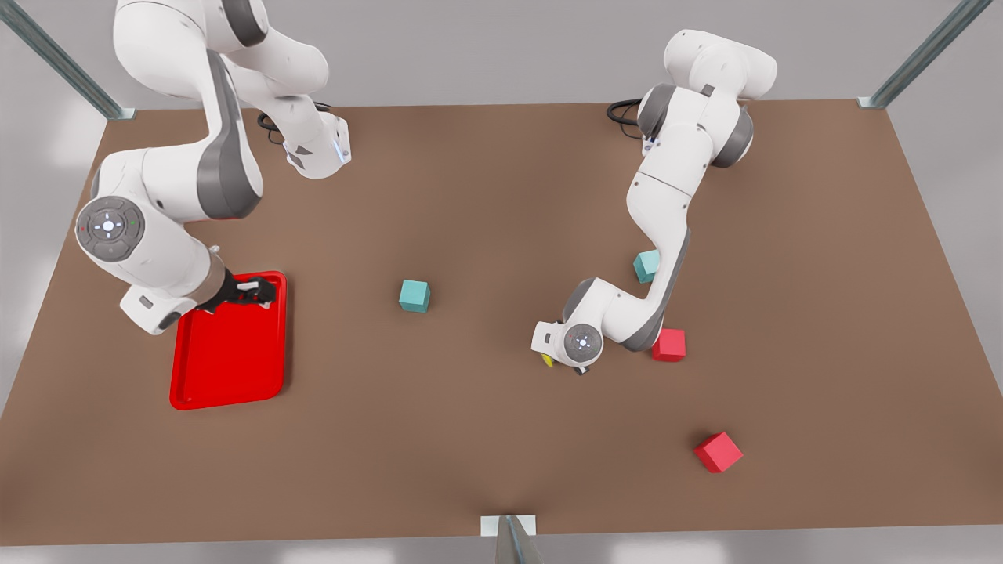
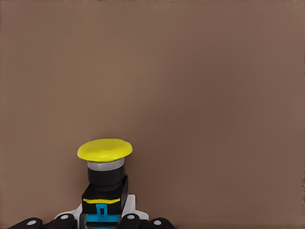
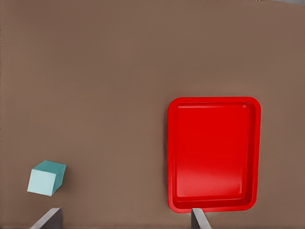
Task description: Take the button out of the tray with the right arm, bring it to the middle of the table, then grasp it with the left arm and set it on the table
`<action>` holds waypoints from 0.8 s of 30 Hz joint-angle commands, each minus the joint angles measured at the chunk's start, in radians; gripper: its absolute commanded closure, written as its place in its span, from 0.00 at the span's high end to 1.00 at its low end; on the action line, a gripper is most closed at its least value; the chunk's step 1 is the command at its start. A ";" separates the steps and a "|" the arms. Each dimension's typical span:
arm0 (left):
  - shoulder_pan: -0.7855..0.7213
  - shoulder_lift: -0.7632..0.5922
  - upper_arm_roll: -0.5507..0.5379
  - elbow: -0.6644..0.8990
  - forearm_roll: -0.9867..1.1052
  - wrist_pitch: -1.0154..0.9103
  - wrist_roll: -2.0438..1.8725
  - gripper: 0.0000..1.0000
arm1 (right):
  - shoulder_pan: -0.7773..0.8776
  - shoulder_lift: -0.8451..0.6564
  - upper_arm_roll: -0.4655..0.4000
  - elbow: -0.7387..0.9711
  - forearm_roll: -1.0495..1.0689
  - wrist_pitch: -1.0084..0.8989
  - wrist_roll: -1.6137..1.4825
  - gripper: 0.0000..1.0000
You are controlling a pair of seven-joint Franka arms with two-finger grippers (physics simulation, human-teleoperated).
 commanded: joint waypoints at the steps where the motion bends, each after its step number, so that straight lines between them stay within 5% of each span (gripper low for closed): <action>1: 0.000 -0.002 0.001 0.001 -0.001 -0.002 -0.027 0.43 | 0.000 -0.001 0.000 -0.001 -0.001 -0.028 -0.003 1.00; 13: -0.003 -0.046 0.010 0.011 0.006 -0.051 -0.171 0.43 | 0.073 -0.015 0.001 0.011 0.008 -0.200 0.002 1.00; 17: -0.058 -0.077 0.047 0.045 0.035 -0.061 -1.127 0.43 | 0.090 -0.009 0.015 0.009 0.011 -0.220 0.002 1.00; 24: -0.186 -0.063 0.085 0.045 0.732 -0.341 -2.901 0.43 | 0.089 -0.009 0.015 0.006 0.002 -0.237 -0.001 1.00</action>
